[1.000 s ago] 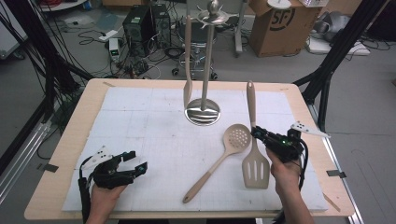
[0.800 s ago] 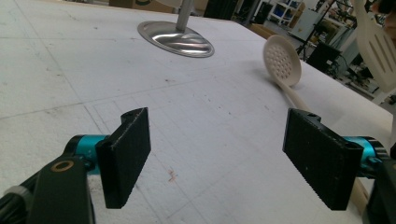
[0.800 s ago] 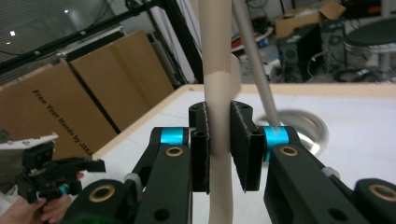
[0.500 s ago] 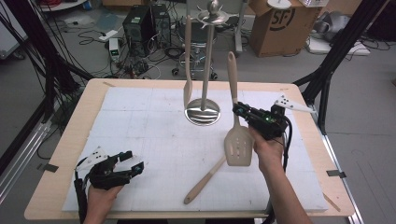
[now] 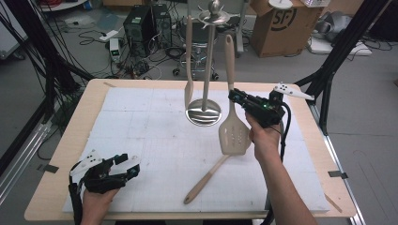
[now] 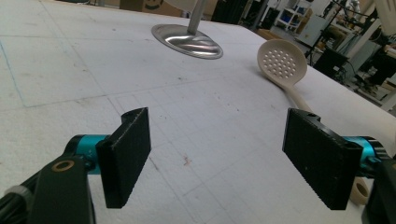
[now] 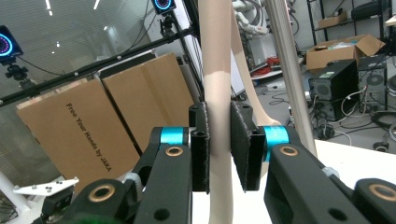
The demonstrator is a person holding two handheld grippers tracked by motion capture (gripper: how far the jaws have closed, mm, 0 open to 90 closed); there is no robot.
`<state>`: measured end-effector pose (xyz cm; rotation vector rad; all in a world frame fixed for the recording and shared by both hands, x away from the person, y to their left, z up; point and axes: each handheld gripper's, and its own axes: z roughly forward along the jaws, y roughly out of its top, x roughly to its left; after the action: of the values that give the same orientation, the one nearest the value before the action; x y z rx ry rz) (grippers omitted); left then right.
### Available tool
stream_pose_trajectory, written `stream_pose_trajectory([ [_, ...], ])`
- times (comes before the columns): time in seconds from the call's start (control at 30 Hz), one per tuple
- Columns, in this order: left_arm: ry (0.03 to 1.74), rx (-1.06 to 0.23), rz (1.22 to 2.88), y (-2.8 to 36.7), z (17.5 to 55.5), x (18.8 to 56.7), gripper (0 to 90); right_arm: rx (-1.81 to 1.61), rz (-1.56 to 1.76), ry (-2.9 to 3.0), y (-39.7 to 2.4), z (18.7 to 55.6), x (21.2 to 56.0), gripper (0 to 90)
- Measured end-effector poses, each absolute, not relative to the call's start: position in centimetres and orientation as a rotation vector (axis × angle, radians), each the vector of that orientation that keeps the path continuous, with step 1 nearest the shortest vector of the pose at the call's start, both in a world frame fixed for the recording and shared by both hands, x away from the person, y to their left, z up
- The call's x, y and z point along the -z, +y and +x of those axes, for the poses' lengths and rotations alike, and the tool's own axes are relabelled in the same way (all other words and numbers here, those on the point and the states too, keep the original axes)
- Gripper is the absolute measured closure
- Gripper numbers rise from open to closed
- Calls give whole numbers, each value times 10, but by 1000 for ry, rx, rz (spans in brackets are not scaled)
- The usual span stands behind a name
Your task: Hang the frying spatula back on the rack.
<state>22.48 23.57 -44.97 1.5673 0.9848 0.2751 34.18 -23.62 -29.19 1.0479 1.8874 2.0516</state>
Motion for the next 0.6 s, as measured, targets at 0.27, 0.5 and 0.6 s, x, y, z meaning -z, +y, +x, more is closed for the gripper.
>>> stream_pose_trajectory([
  [0.27, 989, -282, 1565, 239, 222, 449, 242, -2050, 1011, 1918, -216, 346, 286, 787],
  [0.5, 986, -280, 1564, 239, 222, 449, 242, -2032, 986, 1953, -196, 351, 279, 787],
  [0.6, 985, -279, 1558, 239, 221, 449, 242, -2012, 982, 1963, -187, 353, 277, 786],
])
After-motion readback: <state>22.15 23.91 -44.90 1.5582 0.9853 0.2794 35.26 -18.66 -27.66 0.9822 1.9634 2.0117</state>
